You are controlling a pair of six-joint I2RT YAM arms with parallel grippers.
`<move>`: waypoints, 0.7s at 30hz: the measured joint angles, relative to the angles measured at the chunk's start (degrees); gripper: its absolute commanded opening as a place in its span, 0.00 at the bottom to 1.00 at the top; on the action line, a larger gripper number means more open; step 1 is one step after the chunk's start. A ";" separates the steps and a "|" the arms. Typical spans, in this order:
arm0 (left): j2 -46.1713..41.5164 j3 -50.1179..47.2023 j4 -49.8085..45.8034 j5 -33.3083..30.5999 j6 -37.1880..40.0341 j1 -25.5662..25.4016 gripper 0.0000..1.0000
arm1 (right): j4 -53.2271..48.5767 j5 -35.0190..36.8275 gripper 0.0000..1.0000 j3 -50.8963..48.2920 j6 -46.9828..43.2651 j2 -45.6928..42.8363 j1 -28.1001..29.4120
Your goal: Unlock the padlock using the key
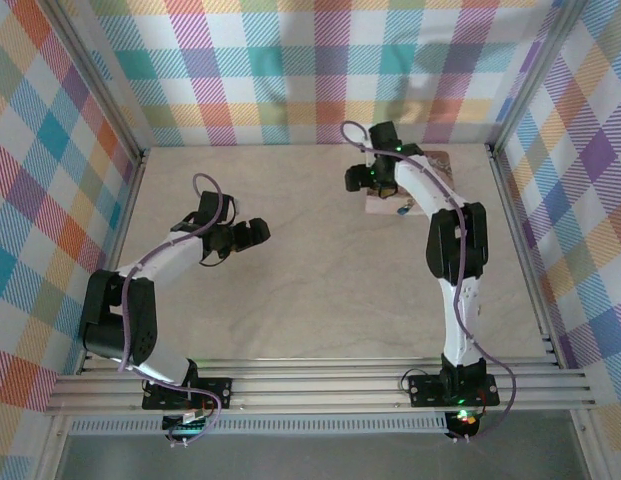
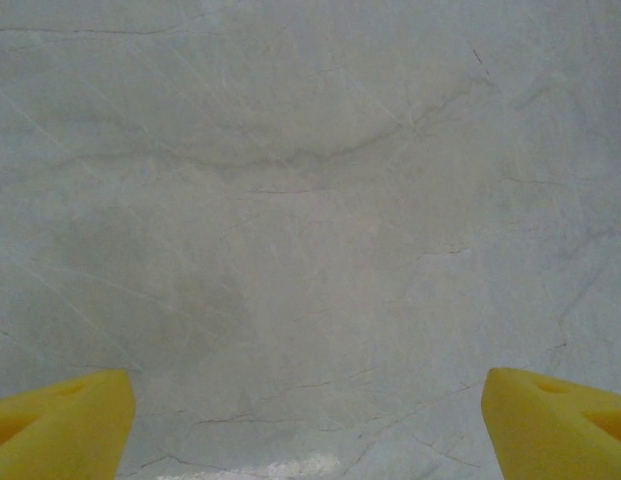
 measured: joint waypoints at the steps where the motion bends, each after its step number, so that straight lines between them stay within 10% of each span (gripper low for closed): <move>1: 0.20 0.37 -0.07 0.02 -0.11 0.00 0.89 | 0.37 -0.52 0.81 -0.70 0.46 -0.44 0.90; 14: 0.48 2.84 -3.10 -0.24 -5.22 -0.28 0.89 | -2.23 -4.83 0.82 -1.05 3.69 -2.99 13.55; 21: 1.07 4.26 -3.23 1.16 -8.41 -2.10 0.86 | -1.27 -6.29 0.83 -2.78 6.38 -11.45 4.59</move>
